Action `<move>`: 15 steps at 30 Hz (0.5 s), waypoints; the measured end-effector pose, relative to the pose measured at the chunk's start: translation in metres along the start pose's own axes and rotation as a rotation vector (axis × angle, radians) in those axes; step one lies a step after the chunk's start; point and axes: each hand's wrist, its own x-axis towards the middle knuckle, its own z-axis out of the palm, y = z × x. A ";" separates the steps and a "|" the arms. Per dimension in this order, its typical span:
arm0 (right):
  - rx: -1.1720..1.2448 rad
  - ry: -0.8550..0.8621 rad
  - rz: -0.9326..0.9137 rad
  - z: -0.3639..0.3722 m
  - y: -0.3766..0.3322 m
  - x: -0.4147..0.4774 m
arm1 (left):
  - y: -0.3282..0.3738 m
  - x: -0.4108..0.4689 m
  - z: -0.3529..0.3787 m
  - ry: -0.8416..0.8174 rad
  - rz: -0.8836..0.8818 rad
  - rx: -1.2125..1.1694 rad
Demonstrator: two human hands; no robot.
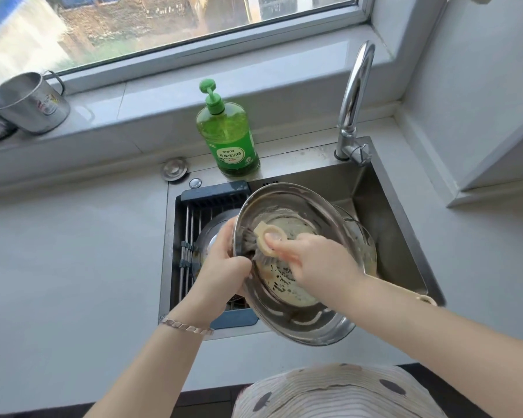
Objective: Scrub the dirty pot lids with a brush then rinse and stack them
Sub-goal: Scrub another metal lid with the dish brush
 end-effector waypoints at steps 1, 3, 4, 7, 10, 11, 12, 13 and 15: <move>-0.067 0.014 -0.060 0.003 -0.003 -0.008 | 0.000 0.001 -0.003 0.053 0.005 -0.014; -0.140 0.033 -0.177 0.008 -0.003 -0.026 | -0.002 0.005 -0.009 0.171 0.013 -0.025; -0.169 0.026 -0.237 0.012 0.000 -0.035 | -0.002 0.007 -0.010 0.218 0.017 -0.014; -0.242 -0.040 -0.379 0.025 0.007 -0.045 | -0.004 0.010 -0.005 0.282 0.070 0.087; -0.244 0.064 -0.285 0.012 0.004 -0.018 | -0.004 0.014 0.002 0.293 0.128 0.247; -0.239 0.113 -0.243 0.008 0.002 -0.011 | -0.004 0.017 0.002 0.306 0.136 0.261; -0.233 0.124 -0.229 0.007 0.000 -0.008 | -0.004 0.020 0.001 0.329 0.131 0.255; -0.237 0.112 -0.258 0.009 -0.001 -0.011 | -0.003 0.023 -0.002 0.360 0.117 0.236; -0.257 0.032 -0.344 0.017 0.000 -0.025 | -0.002 0.026 -0.006 0.422 0.086 0.204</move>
